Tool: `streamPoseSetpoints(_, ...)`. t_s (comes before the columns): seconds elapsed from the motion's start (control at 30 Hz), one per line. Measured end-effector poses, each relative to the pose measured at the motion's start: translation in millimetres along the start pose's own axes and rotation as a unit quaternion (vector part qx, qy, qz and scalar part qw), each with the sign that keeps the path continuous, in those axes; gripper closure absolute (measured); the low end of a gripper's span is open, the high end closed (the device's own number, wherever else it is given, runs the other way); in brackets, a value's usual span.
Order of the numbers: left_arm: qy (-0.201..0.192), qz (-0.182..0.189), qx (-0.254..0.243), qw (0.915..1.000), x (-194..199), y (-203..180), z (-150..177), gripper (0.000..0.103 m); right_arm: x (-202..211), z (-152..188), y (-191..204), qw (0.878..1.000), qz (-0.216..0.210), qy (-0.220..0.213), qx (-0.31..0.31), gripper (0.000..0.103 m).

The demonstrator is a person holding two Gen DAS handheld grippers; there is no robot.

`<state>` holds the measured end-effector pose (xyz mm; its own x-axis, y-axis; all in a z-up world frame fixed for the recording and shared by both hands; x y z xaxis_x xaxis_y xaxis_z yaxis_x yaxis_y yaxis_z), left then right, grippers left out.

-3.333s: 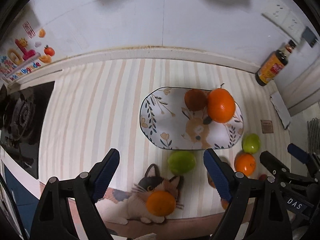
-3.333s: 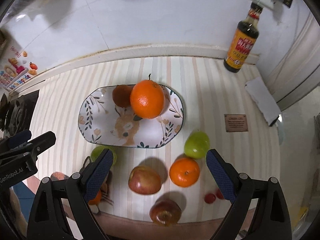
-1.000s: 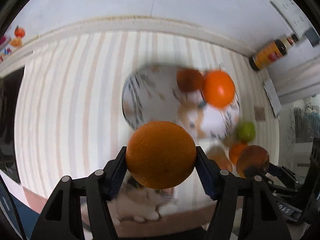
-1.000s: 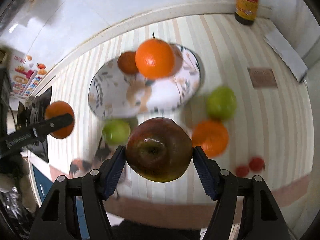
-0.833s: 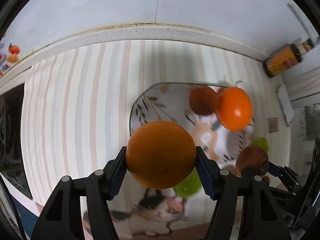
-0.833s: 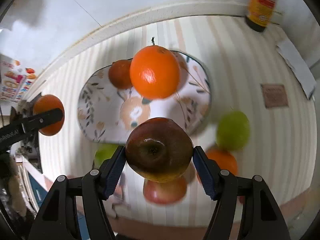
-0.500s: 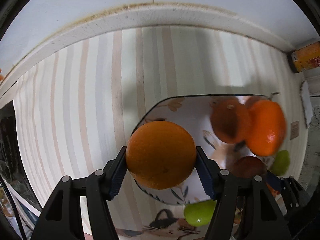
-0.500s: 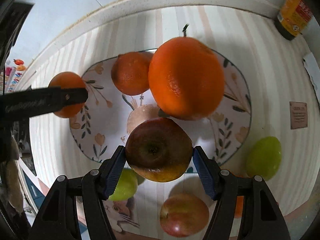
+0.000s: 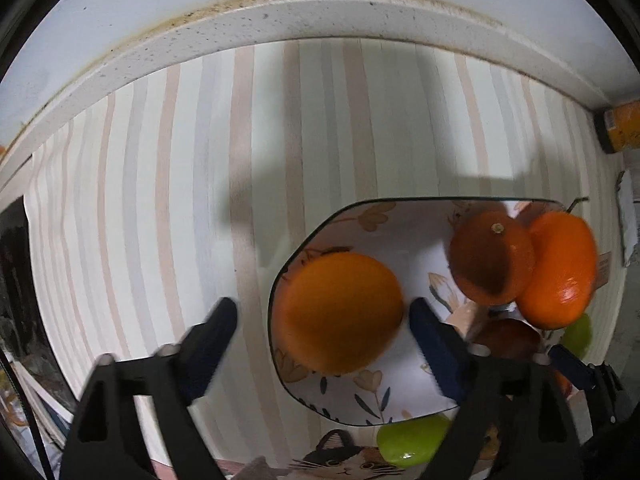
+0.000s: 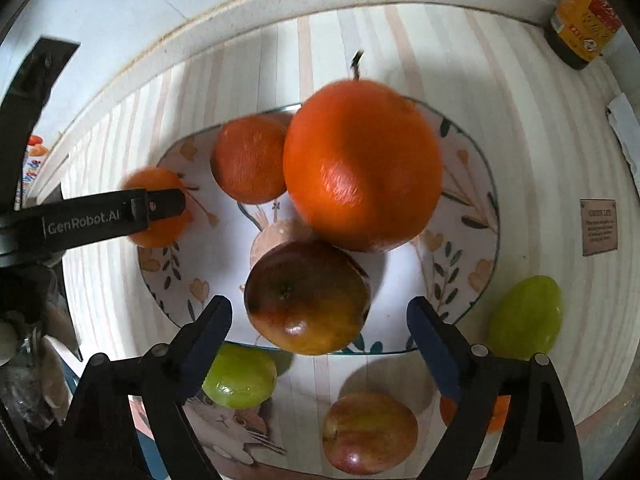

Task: Organize fruits
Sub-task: 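Set the tangerine on the plate with the left tool while the right tool sets the dark apple there, then open both tools and lift them away from the plate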

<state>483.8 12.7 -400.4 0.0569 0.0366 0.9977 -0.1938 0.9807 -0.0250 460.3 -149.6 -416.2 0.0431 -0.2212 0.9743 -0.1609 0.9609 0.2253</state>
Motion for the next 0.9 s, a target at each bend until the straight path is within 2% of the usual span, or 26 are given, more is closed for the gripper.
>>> streamPoseSetpoints(0.2,-0.013,0.02,0.023,0.9995,17.5,22.4,5.9,0.01,22.6,3.7,-13.3,0.999,0.032,-0.021,0.008,0.011)
streamPoseSetpoints(0.43,-0.072,0.025,0.029,0.9967,55.8,46.5,40.1,0.01,48.6,20.1,-18.3,0.996,0.075,-0.043,0.025,0.011)
streamPoseSetpoints(0.73,-0.147,0.028,0.025,0.9884,123.6,29.9,103.7,0.01,87.4,53.6,-2.1,0.991,0.097,-0.085,0.045,0.011)
streamPoseSetpoints(0.77,-0.155,0.029,0.024,0.9873,126.4,26.4,108.4,0.01,92.2,55.0,1.2,0.988,0.094,-0.111,0.051,0.011)
streamPoseSetpoints(0.9,-0.186,0.031,0.016,0.9819,145.1,28.1,124.0,0.01,113.8,75.4,10.0,0.985,0.092,-0.134,0.053,0.011)
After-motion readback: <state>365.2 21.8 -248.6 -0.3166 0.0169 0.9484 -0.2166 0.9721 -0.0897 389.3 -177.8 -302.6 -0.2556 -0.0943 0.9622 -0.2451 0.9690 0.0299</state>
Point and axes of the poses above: each gripper's, at about its wrist camera, not at the fingertips, and x roughly against the way its jaws point, y to its left, z to its underside, the point moved 7 cm from there along -x, roughly the way its jaws point, and after that the axes turned 14 degrees about x, right-handed, at the moved point
